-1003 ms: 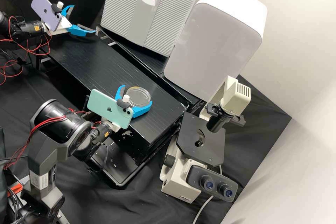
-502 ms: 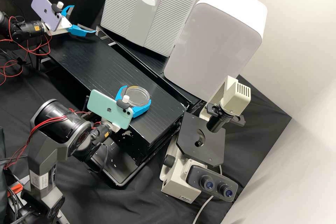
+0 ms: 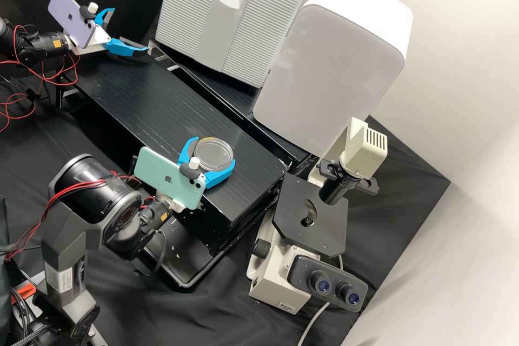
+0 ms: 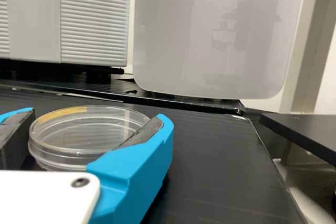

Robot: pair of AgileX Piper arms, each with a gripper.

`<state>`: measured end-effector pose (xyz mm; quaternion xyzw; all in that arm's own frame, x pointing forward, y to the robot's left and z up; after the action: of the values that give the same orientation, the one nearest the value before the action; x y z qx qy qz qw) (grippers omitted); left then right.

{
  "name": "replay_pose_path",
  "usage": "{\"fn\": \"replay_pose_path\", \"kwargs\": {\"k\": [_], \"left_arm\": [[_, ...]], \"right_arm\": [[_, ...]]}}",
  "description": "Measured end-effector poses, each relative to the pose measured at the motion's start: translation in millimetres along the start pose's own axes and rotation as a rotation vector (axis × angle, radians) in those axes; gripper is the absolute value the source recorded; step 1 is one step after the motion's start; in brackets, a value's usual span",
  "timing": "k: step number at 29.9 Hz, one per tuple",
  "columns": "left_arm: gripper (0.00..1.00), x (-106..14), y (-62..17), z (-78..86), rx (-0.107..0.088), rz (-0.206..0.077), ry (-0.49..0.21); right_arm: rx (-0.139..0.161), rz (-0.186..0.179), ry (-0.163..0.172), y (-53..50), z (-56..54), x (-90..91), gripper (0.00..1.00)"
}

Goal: Slide the petri dish to the right

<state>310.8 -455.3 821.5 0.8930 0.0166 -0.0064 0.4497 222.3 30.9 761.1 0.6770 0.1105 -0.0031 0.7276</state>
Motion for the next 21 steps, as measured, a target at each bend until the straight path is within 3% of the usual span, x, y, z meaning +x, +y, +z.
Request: {"fn": "replay_pose_path", "kwargs": {"k": [4, 8, 17, 21], "left_arm": [[1.0, 0.0, 0.0, 0.0, 0.0, 0.0, 0.0], [1.0, 0.0, 0.0, 0.0, 0.0, 0.0, 0.0], [1.0, 0.0, 0.0, 0.0, 0.0, 0.0, 0.0], [1.0, 0.0, 0.0, 0.0, 0.0, 0.0, 0.0]], "right_arm": [[0.007, -0.002, 0.004, 4.0, 5.3, -2.1, 0.0], [-0.013, -0.015, 0.024, 7.0, 8.4, -3.0, 0.0], [-0.001, 0.013, -0.008, 19.5, 23.0, -7.5, 0.0], [-0.003, 0.047, -0.034, 27.4, 28.0, -10.0, 0.0]]}}
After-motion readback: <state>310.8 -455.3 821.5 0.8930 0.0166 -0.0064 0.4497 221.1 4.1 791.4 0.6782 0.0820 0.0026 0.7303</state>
